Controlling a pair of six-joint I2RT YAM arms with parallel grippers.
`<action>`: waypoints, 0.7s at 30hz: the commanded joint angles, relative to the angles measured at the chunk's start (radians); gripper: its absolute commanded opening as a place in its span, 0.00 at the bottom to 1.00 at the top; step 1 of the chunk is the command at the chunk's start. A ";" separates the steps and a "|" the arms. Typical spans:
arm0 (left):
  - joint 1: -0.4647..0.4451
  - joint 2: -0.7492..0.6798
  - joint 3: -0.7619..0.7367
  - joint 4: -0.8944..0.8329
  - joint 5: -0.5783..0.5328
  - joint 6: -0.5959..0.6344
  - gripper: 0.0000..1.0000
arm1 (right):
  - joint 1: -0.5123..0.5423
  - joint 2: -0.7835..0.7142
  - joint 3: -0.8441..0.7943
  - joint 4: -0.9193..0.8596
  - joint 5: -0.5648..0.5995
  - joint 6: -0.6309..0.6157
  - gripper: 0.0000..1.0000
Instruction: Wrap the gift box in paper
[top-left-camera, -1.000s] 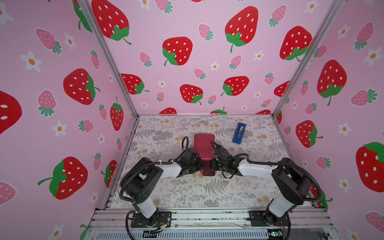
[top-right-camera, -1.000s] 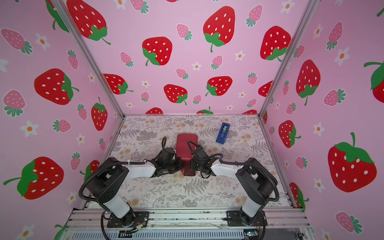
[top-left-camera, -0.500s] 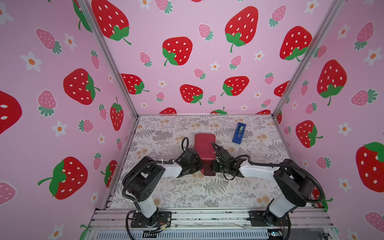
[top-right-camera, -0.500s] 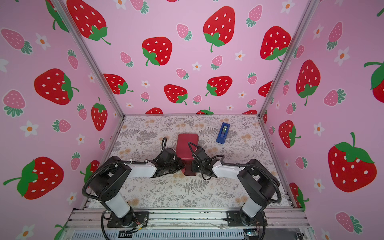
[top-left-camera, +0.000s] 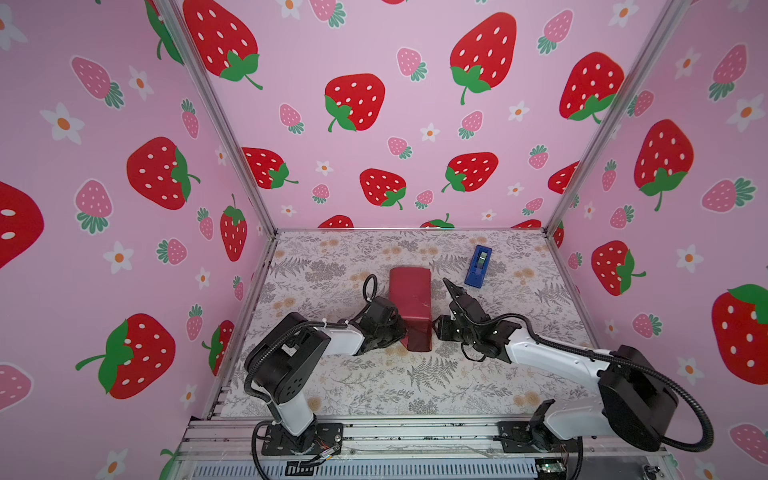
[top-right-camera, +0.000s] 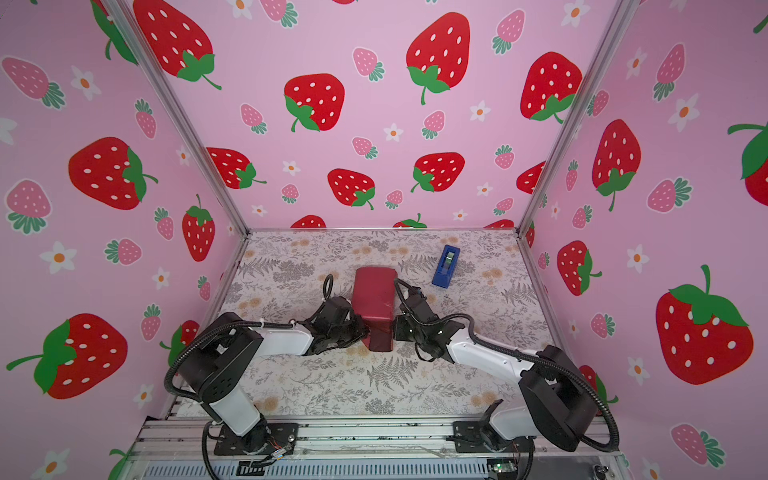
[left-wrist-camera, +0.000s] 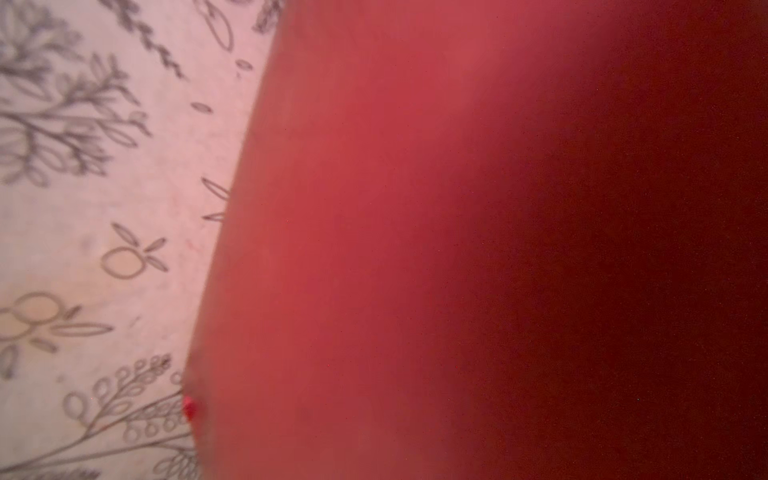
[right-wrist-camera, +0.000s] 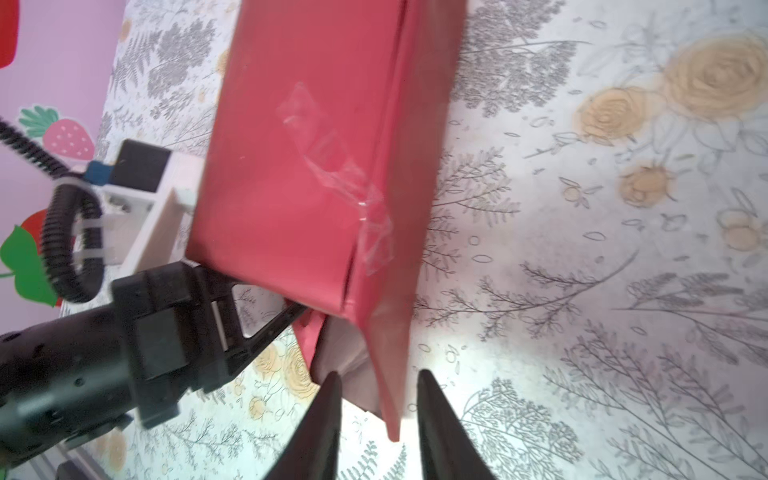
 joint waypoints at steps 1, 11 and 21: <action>-0.005 0.017 0.001 -0.035 -0.018 -0.008 0.08 | -0.019 0.034 -0.028 -0.012 -0.003 0.001 0.22; -0.005 0.035 0.016 -0.026 0.013 -0.001 0.08 | -0.011 0.163 -0.022 0.188 -0.172 -0.021 0.11; -0.005 0.056 0.024 -0.014 0.037 0.001 0.08 | 0.000 0.260 0.024 0.254 -0.196 -0.010 0.10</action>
